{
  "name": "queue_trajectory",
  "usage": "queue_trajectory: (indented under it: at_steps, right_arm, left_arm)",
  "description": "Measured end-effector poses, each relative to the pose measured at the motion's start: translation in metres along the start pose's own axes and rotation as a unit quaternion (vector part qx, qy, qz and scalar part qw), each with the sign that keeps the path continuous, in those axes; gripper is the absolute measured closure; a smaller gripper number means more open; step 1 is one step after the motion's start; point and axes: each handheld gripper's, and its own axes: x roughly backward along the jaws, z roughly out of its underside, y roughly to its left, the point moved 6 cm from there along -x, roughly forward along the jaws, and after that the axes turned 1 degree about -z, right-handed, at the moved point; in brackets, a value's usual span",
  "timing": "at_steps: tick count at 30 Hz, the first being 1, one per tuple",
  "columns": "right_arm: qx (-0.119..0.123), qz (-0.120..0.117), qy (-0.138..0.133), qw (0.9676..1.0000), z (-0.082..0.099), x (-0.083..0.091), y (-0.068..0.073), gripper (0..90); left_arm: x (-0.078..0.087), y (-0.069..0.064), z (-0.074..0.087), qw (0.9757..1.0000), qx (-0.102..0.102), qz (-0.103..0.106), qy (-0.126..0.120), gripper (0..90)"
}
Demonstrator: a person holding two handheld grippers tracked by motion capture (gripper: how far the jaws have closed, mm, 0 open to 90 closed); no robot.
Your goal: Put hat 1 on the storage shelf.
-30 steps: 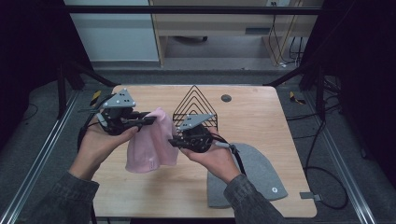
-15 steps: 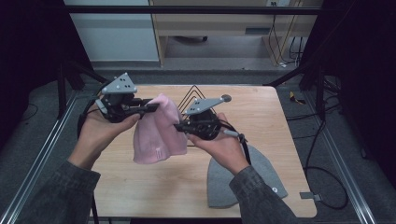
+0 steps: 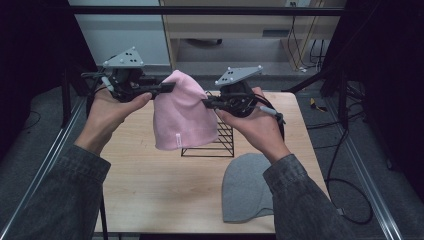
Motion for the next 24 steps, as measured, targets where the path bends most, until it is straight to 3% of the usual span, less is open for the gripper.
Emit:
queue_trajectory:
  at_steps: [10, 20, 24]
  right_arm:
    - [-0.004, 0.008, 0.003, 1.0, 0.002, 0.001, -0.016, 85.7]
    - [-0.007, 0.032, -0.007, 0.9994, -0.003, 0.009, -0.045, 85.7]
    - [-0.014, 0.041, -0.008, 0.999, -0.002, 0.006, -0.058, 85.6]
  left_arm:
    - [-0.02, 0.0, -0.014, 0.9997, -0.021, -0.012, 0.008, 78.1]
    - [-0.047, 0.014, -0.043, 0.9987, -0.045, -0.021, -0.003, 77.4]
    - [-0.06, 0.023, -0.043, 0.9989, -0.043, -0.018, -0.009, 77.1]
